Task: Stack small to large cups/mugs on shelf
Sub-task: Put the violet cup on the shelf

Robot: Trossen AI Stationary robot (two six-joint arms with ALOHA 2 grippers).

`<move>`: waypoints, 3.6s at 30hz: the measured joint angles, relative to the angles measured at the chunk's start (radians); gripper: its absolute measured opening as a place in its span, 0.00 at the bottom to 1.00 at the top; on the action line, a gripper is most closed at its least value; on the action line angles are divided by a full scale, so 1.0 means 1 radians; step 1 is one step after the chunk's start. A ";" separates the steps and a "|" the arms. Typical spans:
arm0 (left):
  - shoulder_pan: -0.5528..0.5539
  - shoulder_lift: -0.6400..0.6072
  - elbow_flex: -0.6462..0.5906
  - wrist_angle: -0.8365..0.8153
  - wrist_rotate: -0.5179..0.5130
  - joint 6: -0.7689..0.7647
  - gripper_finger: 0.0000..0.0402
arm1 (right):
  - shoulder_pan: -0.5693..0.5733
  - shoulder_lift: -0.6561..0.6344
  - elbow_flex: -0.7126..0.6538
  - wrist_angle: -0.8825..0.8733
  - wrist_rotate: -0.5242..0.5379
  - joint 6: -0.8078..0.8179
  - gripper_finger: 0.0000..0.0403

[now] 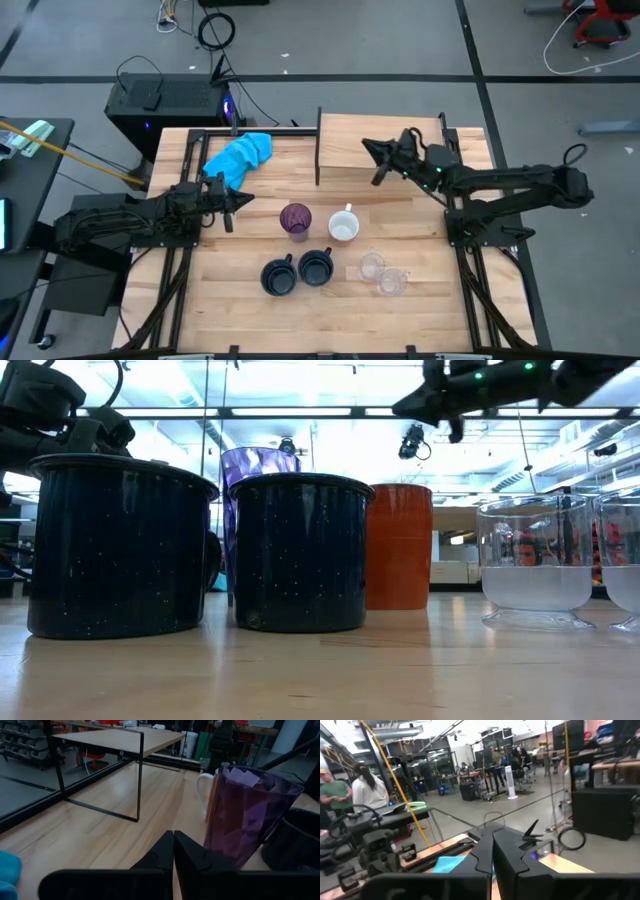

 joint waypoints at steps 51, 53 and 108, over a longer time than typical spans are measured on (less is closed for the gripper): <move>0.001 0.205 0.164 -0.219 -0.091 -0.064 0.39 | -0.028 0.267 0.428 -0.408 -0.140 -0.116 0.34; 0.001 0.205 0.164 -0.218 -0.120 -0.039 0.39 | -0.033 0.285 0.452 -0.428 -0.157 -0.106 0.35; 0.001 0.205 0.165 -0.163 -0.142 0.001 0.28 | 0.132 0.849 1.154 -1.168 -0.374 -0.152 0.43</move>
